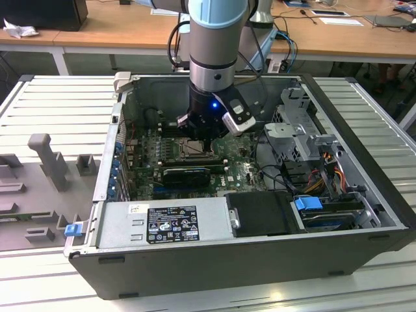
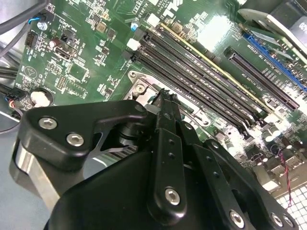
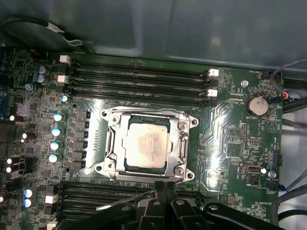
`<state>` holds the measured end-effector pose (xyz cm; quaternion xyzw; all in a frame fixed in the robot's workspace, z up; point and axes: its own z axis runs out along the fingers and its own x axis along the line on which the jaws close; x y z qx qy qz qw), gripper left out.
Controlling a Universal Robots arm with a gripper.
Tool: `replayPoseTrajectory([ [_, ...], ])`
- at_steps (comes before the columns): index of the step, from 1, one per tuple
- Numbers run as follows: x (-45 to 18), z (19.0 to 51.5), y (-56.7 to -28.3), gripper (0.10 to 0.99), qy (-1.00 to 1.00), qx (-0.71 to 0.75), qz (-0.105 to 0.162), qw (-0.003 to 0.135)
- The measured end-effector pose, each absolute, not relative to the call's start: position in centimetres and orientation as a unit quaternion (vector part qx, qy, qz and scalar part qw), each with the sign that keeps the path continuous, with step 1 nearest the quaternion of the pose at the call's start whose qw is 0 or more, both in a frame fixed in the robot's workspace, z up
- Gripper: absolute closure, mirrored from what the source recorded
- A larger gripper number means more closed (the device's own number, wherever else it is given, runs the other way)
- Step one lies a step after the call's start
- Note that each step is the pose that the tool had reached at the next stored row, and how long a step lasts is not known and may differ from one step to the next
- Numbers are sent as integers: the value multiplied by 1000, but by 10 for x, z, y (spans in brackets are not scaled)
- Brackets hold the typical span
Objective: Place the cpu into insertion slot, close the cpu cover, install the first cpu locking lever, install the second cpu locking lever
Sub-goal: 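Install the second cpu locking lever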
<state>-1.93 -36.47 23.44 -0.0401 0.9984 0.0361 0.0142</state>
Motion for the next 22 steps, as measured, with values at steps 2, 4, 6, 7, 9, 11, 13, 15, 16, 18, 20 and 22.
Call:
replayPoseTrajectory([
  [2,-19,234,-366,980,998,-40,36,14],
  [4,-19,234,-367,980,998,-40,36,14],
  [6,-19,234,-368,980,998,-40,36,14],
  [7,-19,235,-368,980,998,-40,36,14],
  [9,-19,240,-368,980,998,-40,36,14],
  [11,-19,241,-373,980,998,-40,36,14],
  [13,-20,240,-379,980,998,-40,36,13],
  [15,-20,240,-379,980,998,-40,41,6],
  [16,-20,240,-379,980,998,-40,44,2],
  [18,-22,240,-379,980,998,-39,48,-3],
  [20,-35,239,-379,980,998,-39,55,-3],
  [22,-43,239,-379,980,998,-40,58,-3],
])
